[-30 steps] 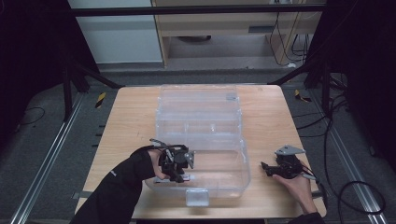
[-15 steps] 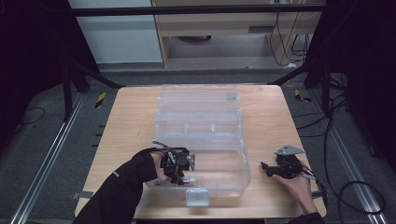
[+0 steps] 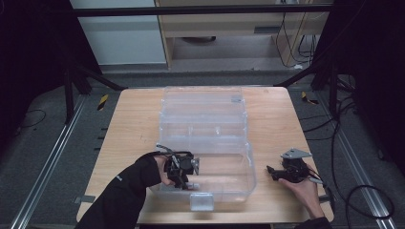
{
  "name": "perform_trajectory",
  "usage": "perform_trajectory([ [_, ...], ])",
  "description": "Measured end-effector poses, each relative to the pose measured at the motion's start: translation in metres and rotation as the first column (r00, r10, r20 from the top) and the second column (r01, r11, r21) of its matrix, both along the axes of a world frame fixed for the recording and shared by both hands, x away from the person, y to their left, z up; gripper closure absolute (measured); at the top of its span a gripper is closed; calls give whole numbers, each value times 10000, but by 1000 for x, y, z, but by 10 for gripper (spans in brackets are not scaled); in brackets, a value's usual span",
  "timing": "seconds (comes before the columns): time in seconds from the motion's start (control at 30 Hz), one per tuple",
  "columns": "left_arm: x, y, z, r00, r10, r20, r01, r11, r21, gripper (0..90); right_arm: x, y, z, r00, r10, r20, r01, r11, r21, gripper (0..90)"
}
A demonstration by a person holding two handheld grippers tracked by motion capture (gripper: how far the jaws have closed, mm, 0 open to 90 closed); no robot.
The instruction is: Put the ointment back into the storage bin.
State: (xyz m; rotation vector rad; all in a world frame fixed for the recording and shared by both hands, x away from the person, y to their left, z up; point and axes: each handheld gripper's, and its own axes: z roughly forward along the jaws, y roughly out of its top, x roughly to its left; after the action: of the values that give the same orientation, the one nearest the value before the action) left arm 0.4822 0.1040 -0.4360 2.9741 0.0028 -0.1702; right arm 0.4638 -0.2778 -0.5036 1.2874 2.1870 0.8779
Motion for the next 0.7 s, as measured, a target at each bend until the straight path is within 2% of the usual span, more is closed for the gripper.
perform_trajectory([
  [0.03, 2, 0, 0, 9995, -304, 76, 305, 9995, -84, 701, 0, 0, 0, 10000, 1, -5, -1, 10000, 2, 233],
  [0.17, 2, 0, 1, 9995, -275, 147, 277, 9995, -133, 692, 0, 0, 0, 10000, 20, -1, -20, 10000, 6, 233],
  [0.2, 0, 1, 2, 10000, -12, 91, 12, 9999, -106, 688, 0, 0, 0, 10000, 24, -3, -24, 10000, 11, 233],
  [0.27, -2, 3, 5, 9998, 198, 76, -196, 9995, -254, 672, 0, 0, 0, 10000, 30, 5, -30, 10000, -4, 233],
  [0.3, -1, 4, 7, 9999, 94, 138, -90, 9994, -327, 666, 0, 0, 0, 10000, 21, -3, -21, 10000, 5, 233],
  [0.4, -2, 8, 15, 9992, 228, 328, -206, 9976, -668, 659, 0, 0, 0, 10000, 28, 6, -28, 10000, 6, 233],
  [0.43, -4, 12, 21, 9979, 462, 451, -420, 9950, -908, 652, 0, 0, 0, 10000, 8, 1, -8, 10000, 7, 233],
  [0.47, -4, 12, 21, 9979, 462, 451, -420, 9950, -908, 646, 0, 0, 0, 10000, 8, 1, -8, 10000, 7, 233],
  [0.6, -3, 23, 38, 9944, 609, 869, -452, 9839, -1727, 625, 0, 0, 0, 10000, -5, 5, 5, 10000, 4, 233],
  [0.63, -4, 27, 42, 9923, 802, 943, -608, 9792, -1934, 610, 0, 0, 0, 10000, -11, 7, 11, 10000, -1, 233],
  [0.7, -2, 32, 50, 9889, 802, 1252, -490, 9708, -2349, 593, 0, 0, 0, 10000, -34, 26, 34, 10000, 25, 233],
])
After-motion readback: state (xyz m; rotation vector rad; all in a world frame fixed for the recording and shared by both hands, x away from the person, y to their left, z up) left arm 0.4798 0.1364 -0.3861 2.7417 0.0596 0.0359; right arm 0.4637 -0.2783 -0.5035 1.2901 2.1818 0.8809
